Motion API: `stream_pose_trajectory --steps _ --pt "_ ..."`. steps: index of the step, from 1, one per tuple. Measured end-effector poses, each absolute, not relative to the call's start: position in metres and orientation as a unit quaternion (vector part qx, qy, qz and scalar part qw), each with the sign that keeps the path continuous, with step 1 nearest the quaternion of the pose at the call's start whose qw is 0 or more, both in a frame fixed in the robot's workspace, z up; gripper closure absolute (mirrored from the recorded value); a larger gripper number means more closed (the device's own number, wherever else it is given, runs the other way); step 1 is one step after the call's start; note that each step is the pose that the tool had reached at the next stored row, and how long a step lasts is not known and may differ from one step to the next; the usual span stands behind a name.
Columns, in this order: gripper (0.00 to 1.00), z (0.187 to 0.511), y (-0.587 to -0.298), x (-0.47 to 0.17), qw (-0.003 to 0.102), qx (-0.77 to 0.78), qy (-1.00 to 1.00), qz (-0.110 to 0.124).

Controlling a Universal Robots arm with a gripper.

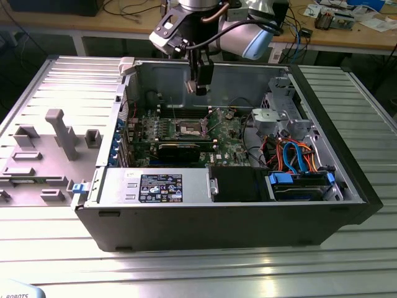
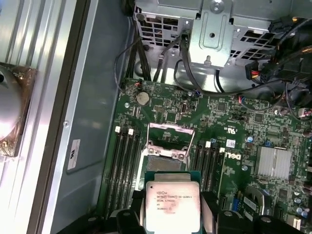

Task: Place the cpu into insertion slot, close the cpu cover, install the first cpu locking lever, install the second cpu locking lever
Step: 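Place the cpu into insertion slot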

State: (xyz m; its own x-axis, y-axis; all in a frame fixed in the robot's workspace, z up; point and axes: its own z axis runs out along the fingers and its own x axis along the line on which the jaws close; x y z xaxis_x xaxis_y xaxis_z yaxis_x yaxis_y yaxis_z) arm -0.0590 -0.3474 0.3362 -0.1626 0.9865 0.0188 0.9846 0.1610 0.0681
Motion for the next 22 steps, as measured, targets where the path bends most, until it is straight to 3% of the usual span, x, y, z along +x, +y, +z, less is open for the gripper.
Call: stream_pose_trajectory --steps 15,18,19,22 --pt "0.46 0.335 -0.347 -0.06 0.015 0.656 0.754 0.032" --pt "0.46 0.319 -0.343 -0.063 0.018 0.702 0.711 0.031" --pt "0.46 0.313 -0.337 -0.066 0.027 0.701 0.711 0.04" --pt "0.46 0.306 -0.336 -0.067 0.028 0.701 0.711 0.041"
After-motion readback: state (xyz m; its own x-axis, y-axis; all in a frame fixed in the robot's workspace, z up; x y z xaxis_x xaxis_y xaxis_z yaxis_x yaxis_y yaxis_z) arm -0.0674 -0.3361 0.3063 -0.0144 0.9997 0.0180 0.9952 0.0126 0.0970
